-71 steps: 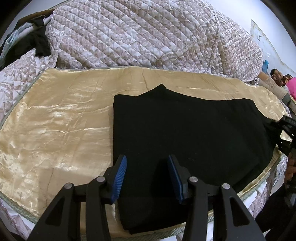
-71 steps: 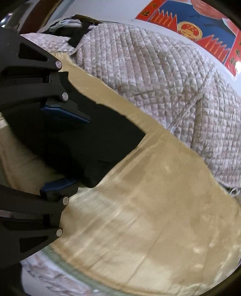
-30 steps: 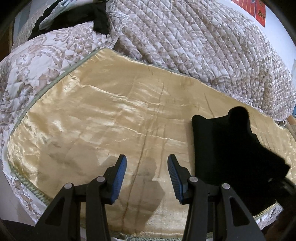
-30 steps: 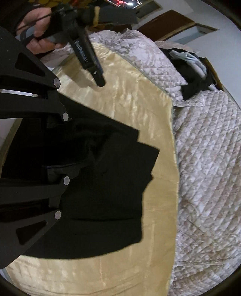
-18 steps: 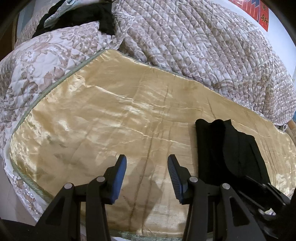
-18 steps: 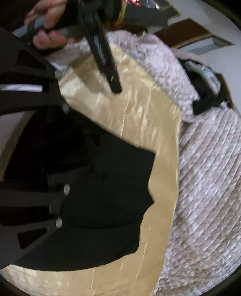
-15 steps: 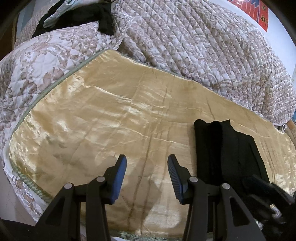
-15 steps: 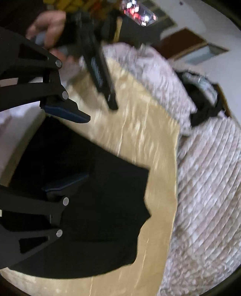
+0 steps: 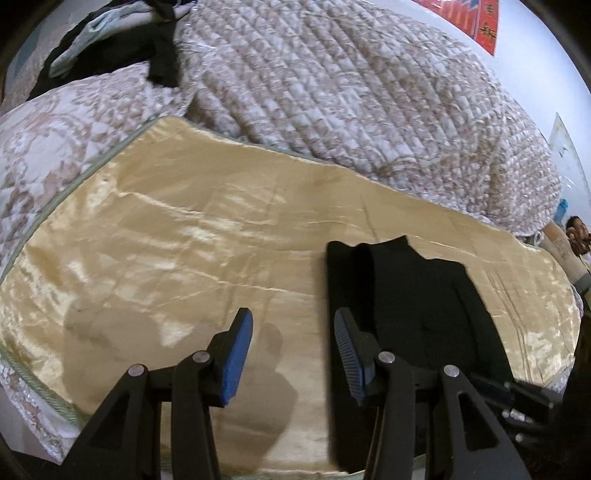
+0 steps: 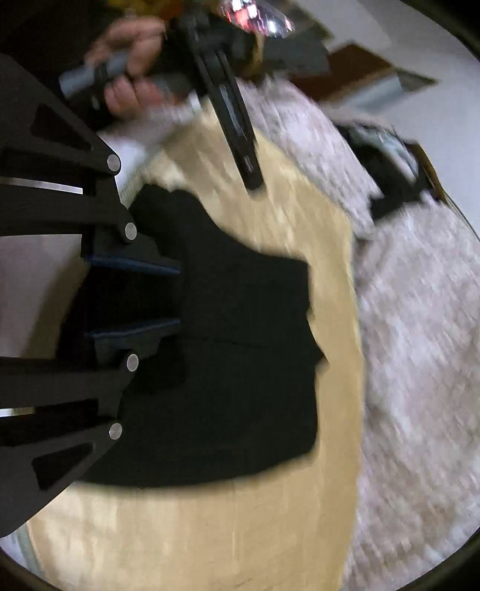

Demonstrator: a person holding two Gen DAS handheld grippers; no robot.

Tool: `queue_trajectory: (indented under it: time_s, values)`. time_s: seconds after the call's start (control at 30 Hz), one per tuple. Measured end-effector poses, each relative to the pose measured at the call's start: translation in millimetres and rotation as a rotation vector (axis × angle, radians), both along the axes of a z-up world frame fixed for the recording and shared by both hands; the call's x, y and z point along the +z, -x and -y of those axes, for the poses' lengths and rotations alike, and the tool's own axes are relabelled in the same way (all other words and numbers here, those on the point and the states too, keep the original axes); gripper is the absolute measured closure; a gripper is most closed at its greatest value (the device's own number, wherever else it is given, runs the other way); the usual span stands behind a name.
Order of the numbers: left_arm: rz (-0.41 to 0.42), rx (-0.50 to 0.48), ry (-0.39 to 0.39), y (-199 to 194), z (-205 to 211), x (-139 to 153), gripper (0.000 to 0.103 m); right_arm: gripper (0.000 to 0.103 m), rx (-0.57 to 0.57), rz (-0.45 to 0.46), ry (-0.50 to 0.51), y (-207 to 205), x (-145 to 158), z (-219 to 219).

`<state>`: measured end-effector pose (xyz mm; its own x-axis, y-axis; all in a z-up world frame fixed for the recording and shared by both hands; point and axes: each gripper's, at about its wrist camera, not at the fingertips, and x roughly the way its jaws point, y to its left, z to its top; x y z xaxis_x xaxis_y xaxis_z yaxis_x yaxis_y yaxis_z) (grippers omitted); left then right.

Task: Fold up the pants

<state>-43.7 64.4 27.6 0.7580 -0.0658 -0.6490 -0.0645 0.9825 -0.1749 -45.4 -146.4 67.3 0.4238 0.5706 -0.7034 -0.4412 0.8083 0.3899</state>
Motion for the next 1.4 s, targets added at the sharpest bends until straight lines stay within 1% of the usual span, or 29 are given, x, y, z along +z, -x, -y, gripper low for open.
queue_trajectory:
  time_s: [0.03, 0.07, 0.1, 0.13, 0.17, 0.23, 0.27, 0.33, 0.4, 0.47, 0.53, 0.57, 0.6, 0.63, 0.73, 0.87, 0.97, 1.17, 1.27, 1.4]
  values:
    - [0.002, -0.008, 0.000, -0.7, 2.6, 1.6, 0.054, 0.079, 0.004, 0.004, -0.007, -3.2, 3.9, 3.8]
    - [0.003, -0.017, 0.000, -2.0, 5.4, 3.9, 0.054, 0.079, -0.015, 0.007, -0.037, -6.5, 9.3, 12.4]
    - [0.005, -0.031, 0.003, -4.1, 9.0, 6.8, 0.054, 0.079, -0.051, 0.011, -0.067, -11.9, 14.1, 23.6]
    - [0.006, -0.050, 0.011, -7.2, 13.8, 10.2, 0.054, 0.079, -0.085, 0.016, -0.077, -19.8, 17.8, 33.5]
    - [0.005, -0.067, 0.020, -10.0, 17.8, 12.6, 0.054, 0.079, -0.108, 0.024, -0.058, -26.7, 20.3, 41.0]
    - [0.004, -0.124, 0.042, -19.6, 32.6, 19.5, 0.054, 0.079, -0.135, 0.033, 0.018, -45.3, 20.3, 48.6]
    - [0.006, -0.147, 0.042, -24.7, 39.9, 22.6, 0.054, 0.079, -0.130, 0.031, 0.036, -55.0, 19.2, 50.0]
    - [0.023, -0.201, 0.015, -41.2, 59.3, 27.0, 0.054, 0.079, -0.131, 0.036, 0.065, -72.3, 16.9, 51.5]
    - [0.011, -0.224, -0.006, -58.8, 72.2, 21.7, 0.054, 0.079, -0.127, 0.043, 0.072, -89.7, 12.4, 50.1]
    - [-0.042, -0.229, -0.016, -79.4, 78.1, 8.1, 0.054, 0.079, -0.138, 0.011, 0.075, -105.1, 2.3, 53.3]
    - [-0.098, -0.206, -0.051, -93.3, 79.3, -8.3, 0.054, 0.079, -0.164, -0.032, 0.102, -124.1, -14.9, 54.3]
    - [-0.112, -0.200, -0.055, -95.7, 78.2, -14.8, 0.053, 0.079, -0.171, -0.055, 0.107, -130.0, -23.4, 55.2]
    - [-0.107, -0.200, -0.049, -95.5, 76.7, -17.5, 0.052, 0.081, -0.181, -0.067, 0.099, -131.9, -29.1, 57.6]
    - [-0.100, -0.203, -0.047, -94.1, 75.7, -17.2, 0.052, 0.081, -0.188, -0.063, 0.082, -131.5, -29.4, 61.1]
    - [-0.091, -0.207, -0.062, -91.7, 77.0, -17.5, 0.051, 0.081, -0.181, -0.052, 0.091, -130.0, -28.7, 60.6]
    - [-0.077, -0.202, -0.067, -87.4, 75.2, -16.7, 0.047, 0.081, -0.198, -0.055, 0.064, -128.0, -27.0, 65.2]
    - [-0.066, -0.196, -0.073, -84.8, 73.1, -13.0, 0.045, 0.080, -0.220, -0.047, 0.067, -122.8, -22.1, 67.0]
    - [-0.051, -0.195, -0.108, -63.4, 74.8, -5.9, 0.046, 0.080, -0.226, -0.013, 0.069, -92.8, -8.3, 71.3]
    - [-0.046, -0.203, -0.108, -50.8, 74.4, -3.4, 0.046, 0.080, -0.217, 0.013, 0.058, -75.4, -0.2, 73.8]
    - [-0.006, -0.230, -0.106, -21.8, 75.3, 3.5, 0.046, 0.080, -0.195, 0.062, 0.060, -47.9, 8.7, 74.0]
